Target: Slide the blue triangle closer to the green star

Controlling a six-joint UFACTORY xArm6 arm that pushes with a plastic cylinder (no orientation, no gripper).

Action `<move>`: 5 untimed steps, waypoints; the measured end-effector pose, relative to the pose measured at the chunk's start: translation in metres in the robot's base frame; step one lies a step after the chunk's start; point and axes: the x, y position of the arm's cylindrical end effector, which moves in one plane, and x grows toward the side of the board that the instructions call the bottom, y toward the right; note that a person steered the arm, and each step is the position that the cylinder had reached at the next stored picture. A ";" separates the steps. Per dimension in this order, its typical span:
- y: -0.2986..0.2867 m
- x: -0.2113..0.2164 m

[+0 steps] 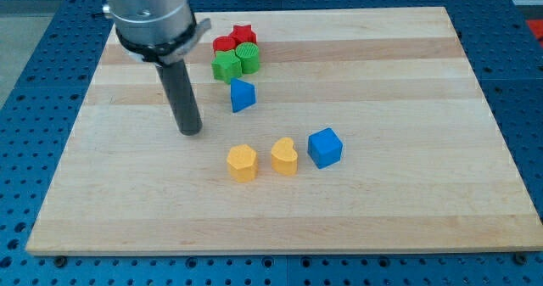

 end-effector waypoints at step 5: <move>0.037 -0.072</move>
